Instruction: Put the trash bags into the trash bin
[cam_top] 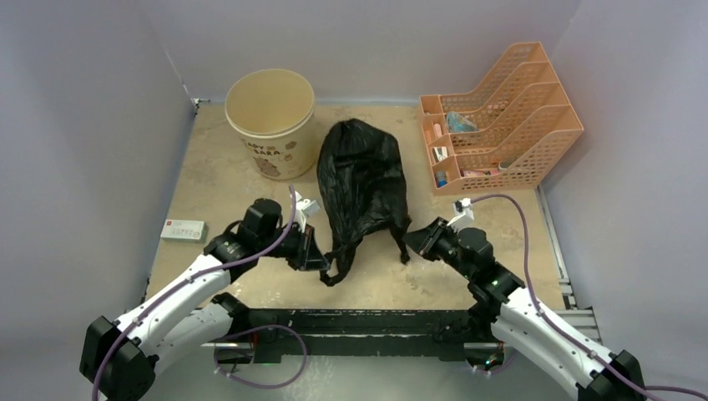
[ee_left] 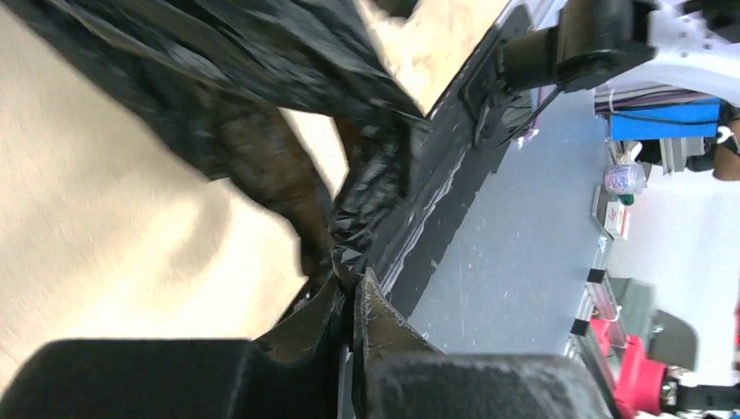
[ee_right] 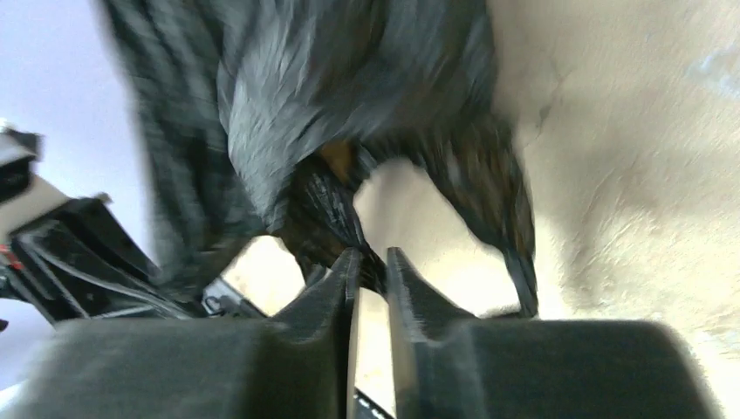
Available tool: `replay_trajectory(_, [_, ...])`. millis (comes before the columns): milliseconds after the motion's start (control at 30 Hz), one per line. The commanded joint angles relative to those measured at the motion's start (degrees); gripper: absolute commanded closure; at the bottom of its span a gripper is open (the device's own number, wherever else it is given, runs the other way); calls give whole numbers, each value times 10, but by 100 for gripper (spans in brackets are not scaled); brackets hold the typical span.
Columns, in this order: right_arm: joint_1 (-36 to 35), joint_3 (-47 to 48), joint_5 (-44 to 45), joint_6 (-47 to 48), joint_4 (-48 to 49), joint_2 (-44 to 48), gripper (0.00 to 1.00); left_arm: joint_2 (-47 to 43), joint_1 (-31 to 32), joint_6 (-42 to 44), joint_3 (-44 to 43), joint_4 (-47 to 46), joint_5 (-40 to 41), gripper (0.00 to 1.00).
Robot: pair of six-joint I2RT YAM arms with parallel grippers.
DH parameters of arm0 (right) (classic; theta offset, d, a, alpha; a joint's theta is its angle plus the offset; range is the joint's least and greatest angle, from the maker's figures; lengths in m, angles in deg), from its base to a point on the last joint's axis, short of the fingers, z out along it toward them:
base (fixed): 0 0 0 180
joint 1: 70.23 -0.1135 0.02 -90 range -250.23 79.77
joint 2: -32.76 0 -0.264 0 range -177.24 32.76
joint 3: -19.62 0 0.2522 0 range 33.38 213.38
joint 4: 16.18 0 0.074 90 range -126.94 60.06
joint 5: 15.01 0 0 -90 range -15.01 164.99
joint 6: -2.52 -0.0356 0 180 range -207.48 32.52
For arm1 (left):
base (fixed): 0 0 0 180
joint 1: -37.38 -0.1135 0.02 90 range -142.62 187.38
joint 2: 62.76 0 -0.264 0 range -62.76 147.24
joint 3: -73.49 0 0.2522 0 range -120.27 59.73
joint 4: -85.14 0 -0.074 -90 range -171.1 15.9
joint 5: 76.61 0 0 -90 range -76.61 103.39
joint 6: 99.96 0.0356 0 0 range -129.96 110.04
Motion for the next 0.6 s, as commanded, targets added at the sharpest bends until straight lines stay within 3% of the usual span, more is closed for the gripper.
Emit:
replay_trajectory(0, [1, 127, 62, 32, -70, -6, 69, -29, 9, -49, 5, -58, 40, 100])
replay_trajectory(100, [1, 223, 88, 108, -133, -47, 64, -4, 9, -31, -17, -49, 71, 100])
replay_trajectory(200, [-1, 277, 55, 226, -107, -73, 56, 21, 9, -24, -34, -47, 74, 100])
replay_trajectory(267, [-1, 284, -35, 289, -55, -91, 52, 23, 9, -26, -32, -51, 71, 100])
replay_trajectory(333, [-2, 257, -91, 310, 16, -109, 33, 16, 10, -27, -26, -51, 75, 100])
replay_trajectory(433, [-43, 209, -136, 388, 127, -140, 31, -2, 10, -38, -16, -51, 80, 100])
replay_trajectory(567, [-164, 188, -79, 571, 211, -195, 30, -25, 9, -54, -1, -53, 86, 100])
